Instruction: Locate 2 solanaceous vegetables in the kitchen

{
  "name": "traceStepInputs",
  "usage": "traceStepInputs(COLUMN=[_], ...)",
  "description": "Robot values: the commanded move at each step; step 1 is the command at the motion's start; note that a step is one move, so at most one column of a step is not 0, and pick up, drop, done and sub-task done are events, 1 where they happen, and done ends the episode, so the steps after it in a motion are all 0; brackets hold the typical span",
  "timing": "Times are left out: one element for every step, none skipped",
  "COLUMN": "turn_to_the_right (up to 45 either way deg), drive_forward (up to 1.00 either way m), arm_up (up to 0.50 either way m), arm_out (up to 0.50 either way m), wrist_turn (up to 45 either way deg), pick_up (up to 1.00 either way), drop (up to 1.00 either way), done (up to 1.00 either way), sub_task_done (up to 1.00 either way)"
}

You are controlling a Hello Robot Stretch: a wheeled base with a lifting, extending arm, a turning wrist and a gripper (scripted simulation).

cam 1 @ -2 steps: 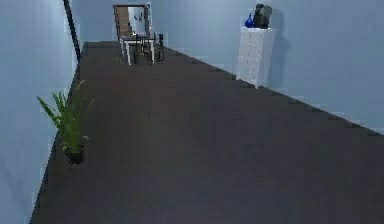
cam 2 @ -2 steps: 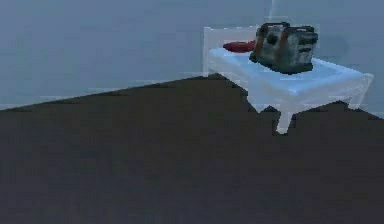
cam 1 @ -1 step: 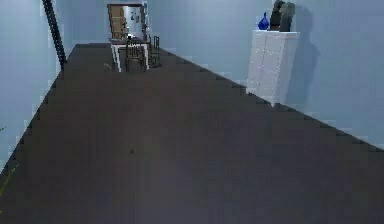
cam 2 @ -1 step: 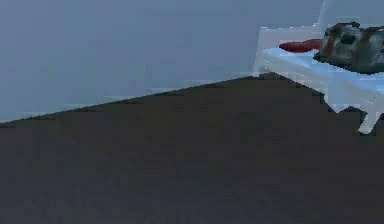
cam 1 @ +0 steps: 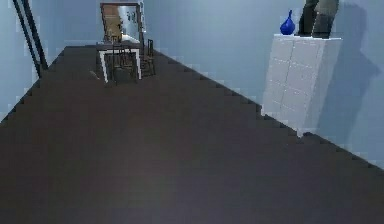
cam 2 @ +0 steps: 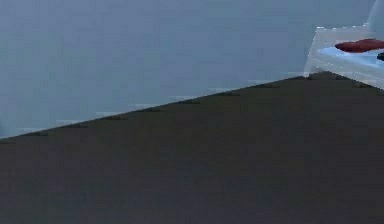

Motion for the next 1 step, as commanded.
traceStepInputs(turn_to_the_right=[0.0], drive_forward=[0.90], arm_up=[0.00], arm_out=[0.00], wrist_turn=[0.0], pick_up=[0.00], drop=[0.00], done=[0.00], sub_task_done=[0.00])
